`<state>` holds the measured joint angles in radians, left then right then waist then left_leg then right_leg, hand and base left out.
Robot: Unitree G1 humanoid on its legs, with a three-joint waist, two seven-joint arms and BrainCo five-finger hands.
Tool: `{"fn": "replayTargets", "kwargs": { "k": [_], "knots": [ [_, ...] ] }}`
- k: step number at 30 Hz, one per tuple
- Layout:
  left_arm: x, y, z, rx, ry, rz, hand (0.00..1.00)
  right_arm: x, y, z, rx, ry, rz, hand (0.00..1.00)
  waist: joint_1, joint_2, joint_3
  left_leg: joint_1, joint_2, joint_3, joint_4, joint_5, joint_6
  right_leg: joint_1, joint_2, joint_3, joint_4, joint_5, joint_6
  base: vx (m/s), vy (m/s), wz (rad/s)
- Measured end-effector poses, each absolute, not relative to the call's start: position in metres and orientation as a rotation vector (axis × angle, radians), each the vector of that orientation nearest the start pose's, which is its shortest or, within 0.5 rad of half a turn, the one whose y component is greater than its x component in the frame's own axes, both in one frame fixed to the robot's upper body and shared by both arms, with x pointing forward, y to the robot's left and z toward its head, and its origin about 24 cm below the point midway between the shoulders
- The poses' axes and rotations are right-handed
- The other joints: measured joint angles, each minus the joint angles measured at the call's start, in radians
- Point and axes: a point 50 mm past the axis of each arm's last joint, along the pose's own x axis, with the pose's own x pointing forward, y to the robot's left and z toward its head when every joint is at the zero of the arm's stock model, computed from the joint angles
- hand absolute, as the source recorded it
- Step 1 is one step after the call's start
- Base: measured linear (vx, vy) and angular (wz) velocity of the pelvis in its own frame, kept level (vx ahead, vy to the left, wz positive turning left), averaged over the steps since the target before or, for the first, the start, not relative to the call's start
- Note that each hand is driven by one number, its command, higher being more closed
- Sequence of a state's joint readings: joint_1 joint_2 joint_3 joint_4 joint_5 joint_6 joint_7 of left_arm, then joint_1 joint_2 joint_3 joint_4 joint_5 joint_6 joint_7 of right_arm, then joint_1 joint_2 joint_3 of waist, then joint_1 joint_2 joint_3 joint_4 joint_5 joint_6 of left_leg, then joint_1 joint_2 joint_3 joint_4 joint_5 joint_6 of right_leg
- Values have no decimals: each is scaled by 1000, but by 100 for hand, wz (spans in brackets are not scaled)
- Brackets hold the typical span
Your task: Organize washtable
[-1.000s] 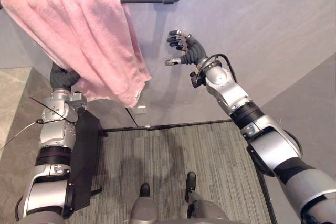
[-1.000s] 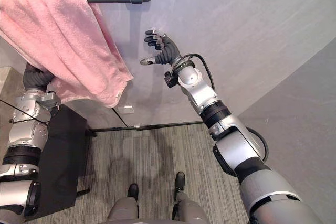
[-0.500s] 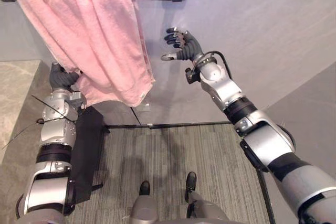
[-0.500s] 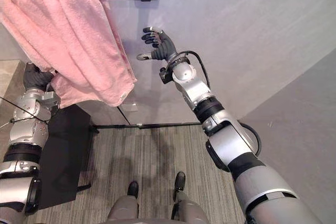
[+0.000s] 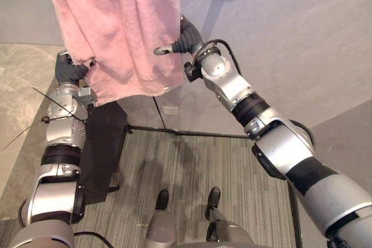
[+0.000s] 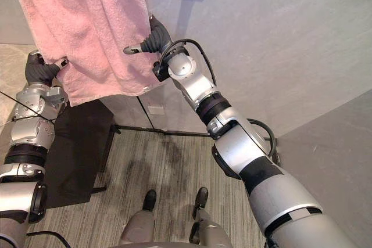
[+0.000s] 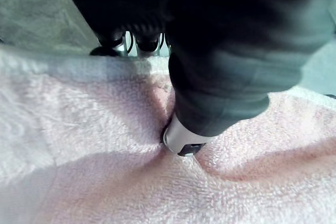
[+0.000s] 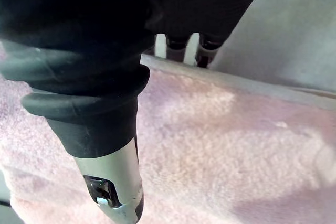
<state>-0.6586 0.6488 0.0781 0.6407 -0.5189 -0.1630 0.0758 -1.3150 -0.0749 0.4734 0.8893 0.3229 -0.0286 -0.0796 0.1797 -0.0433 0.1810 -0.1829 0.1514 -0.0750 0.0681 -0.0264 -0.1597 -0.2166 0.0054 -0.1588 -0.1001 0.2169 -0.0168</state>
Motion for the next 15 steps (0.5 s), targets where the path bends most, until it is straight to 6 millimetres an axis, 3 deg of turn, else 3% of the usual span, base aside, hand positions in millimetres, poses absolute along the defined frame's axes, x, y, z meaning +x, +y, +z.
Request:
{"fn": "replayTargets", "kwargs": {
  "k": [8,15],
  "knots": [
    [347,312,180,-3,-308,336,100,395,-4,277,-232,-412,382,100,3,0,0,-9,1,-4,-5,1,-1,-1,1,-6,0,-2,-3,7,83,4],
    [347,312,180,-3,-308,337,100,397,-9,282,-207,-416,345,100,0,0,5,7,2,-1,-17,9,1,-1,8,-1,0,-4,-4,37,66,-3]
  ]
}}
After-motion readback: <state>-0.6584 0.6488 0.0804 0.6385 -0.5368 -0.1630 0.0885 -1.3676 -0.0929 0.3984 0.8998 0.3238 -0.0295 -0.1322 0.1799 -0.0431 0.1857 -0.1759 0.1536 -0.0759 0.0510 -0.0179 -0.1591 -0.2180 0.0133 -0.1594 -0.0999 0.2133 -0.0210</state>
